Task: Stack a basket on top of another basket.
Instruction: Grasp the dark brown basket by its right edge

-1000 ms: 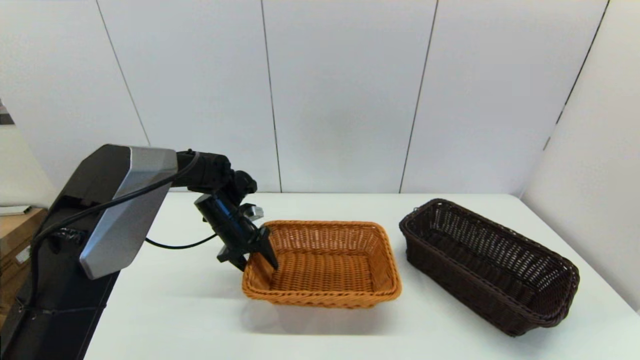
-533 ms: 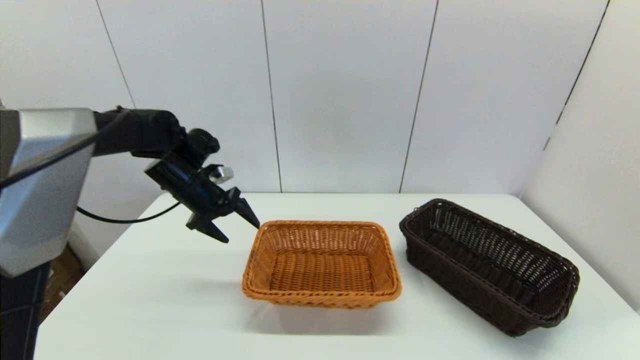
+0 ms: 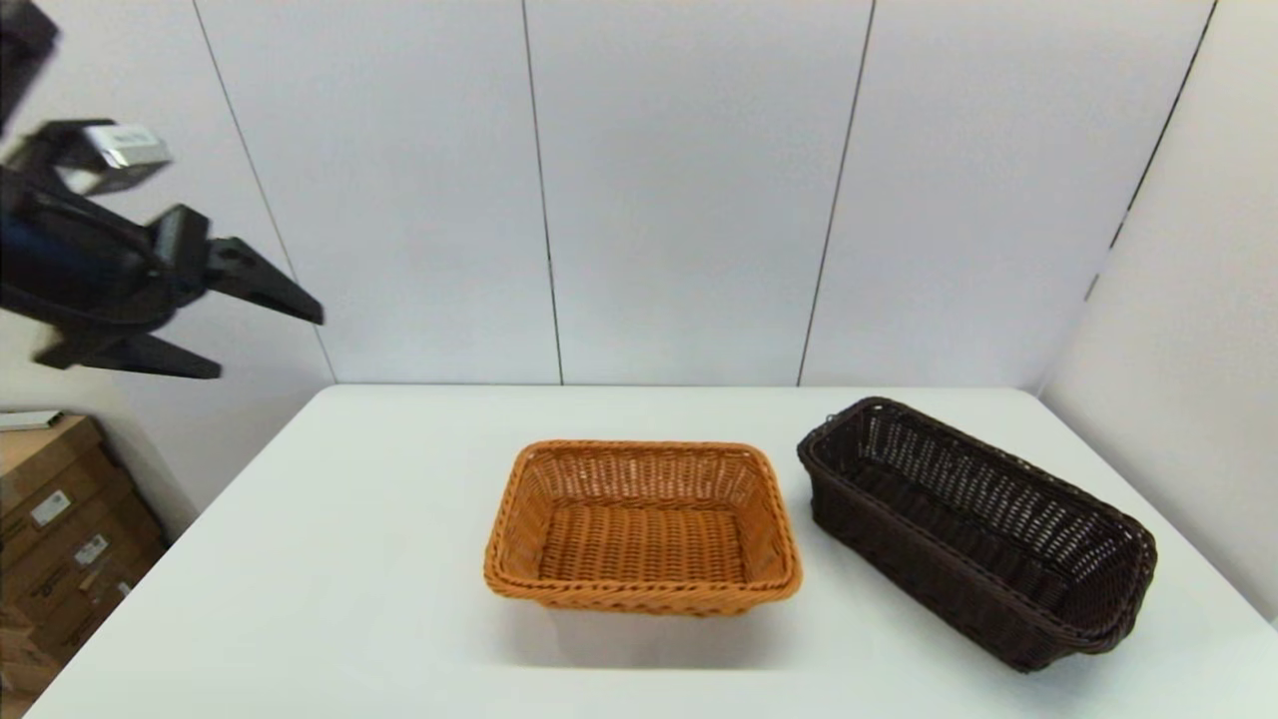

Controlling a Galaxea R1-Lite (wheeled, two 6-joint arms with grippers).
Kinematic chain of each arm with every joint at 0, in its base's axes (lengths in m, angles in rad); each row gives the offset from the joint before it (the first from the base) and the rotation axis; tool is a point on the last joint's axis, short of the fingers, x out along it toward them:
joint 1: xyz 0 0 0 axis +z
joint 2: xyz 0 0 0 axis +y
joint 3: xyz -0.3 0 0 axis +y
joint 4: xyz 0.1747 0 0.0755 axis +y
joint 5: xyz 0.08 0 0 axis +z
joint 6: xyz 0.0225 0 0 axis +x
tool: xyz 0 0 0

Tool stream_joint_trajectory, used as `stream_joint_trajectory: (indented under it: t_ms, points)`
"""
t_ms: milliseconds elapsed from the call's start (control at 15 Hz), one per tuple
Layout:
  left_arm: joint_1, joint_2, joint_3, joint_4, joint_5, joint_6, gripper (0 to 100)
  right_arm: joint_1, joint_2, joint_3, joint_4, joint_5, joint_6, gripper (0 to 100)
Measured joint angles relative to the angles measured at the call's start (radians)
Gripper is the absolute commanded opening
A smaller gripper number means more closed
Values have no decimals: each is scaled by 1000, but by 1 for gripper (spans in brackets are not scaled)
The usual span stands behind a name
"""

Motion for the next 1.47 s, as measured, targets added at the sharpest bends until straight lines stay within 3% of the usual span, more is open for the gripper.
stream_joint_trajectory:
  t_ms: [333, 867, 1000, 1133, 1467]
  points:
    - [21, -560, 247, 37, 155, 6, 100, 0, 0, 0, 0, 0, 0, 100]
    - [27, -1301, 696, 44, 210, 89, 100, 0, 0, 0, 0, 0, 0, 100]
    - [22, -1431, 829, 21, 260, 68, 100, 0, 0, 0, 0, 0, 0, 100]
    - [18, -1493, 969, -89, 309, 24, 100, 0, 0, 0, 0, 0, 0, 100]
    - [16, -1537, 1439, -627, 380, 147, 100, 0, 0, 0, 0, 0, 0, 100]
